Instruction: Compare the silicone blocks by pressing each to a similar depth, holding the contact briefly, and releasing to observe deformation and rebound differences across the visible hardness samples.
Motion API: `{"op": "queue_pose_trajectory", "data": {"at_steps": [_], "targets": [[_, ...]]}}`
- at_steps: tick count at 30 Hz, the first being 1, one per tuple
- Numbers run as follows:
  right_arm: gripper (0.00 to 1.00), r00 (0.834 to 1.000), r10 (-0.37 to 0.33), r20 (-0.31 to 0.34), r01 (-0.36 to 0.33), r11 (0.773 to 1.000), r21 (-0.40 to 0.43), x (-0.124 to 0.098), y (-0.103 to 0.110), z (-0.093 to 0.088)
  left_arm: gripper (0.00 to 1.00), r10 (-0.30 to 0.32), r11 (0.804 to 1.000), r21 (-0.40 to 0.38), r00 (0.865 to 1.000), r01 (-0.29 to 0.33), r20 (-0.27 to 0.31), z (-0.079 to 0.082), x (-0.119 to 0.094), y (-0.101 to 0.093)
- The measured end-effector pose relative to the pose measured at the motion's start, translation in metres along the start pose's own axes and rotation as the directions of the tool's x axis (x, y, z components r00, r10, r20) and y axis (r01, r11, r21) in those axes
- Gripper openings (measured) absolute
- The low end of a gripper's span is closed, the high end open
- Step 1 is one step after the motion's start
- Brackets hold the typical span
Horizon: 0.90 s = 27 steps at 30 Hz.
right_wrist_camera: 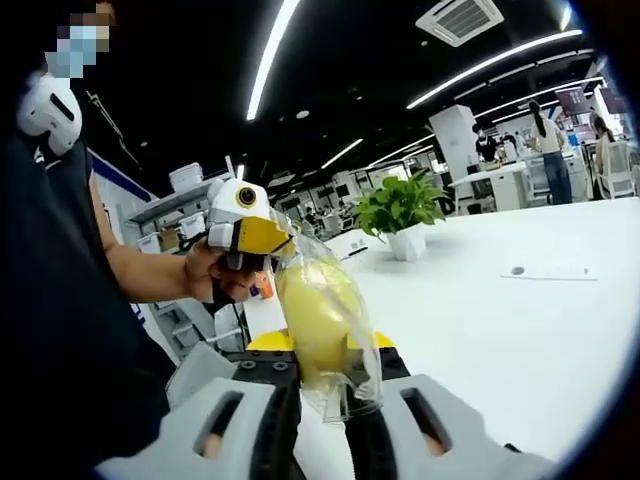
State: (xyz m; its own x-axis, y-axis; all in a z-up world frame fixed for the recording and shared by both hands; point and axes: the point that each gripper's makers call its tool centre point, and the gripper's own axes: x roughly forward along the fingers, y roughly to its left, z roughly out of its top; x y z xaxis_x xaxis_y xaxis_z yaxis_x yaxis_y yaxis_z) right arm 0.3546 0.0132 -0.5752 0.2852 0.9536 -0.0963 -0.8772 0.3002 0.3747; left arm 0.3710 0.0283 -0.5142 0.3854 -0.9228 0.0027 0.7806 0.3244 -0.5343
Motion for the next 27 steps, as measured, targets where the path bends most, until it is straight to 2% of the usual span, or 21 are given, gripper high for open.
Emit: {"op": "queue_pose_trajectory", "data": {"at_steps": [5, 6, 14, 27], "targets": [[0.04, 1.000, -0.017, -0.022, 0.017, 1.000, 0.023, -0.0009, -0.0020, 0.0009, 0.00, 0.004, 1.000, 0.011, 1.000, -0.004, -0.001, 0.0001, 0.0000, 0.0006], [0.04, 0.999, -0.017, -0.041, 0.021, 0.997, 0.077, -0.0013, -0.0018, -0.0012, 0.00, 0.009, 1.000, 0.011, 1.000, -0.009, -0.002, -0.0003, 0.0002, 0.0015], [0.01, 0.998, -0.001, -0.057, 0.004, 0.999, 0.053, -0.0002, -0.0005, -0.0011, 0.00, 0.019, 1.000, 0.025, 1.000, -0.019, -0.004, -0.0012, -0.0013, 0.0024], [0.00, 0.996, 0.012, -0.086, -0.006, 0.998, 0.067, 0.0015, 0.0025, 0.0000, 0.00, 0.024, 0.999, 0.034, 1.000, -0.024, 0.007, 0.0003, -0.0050, 0.0021]]}}
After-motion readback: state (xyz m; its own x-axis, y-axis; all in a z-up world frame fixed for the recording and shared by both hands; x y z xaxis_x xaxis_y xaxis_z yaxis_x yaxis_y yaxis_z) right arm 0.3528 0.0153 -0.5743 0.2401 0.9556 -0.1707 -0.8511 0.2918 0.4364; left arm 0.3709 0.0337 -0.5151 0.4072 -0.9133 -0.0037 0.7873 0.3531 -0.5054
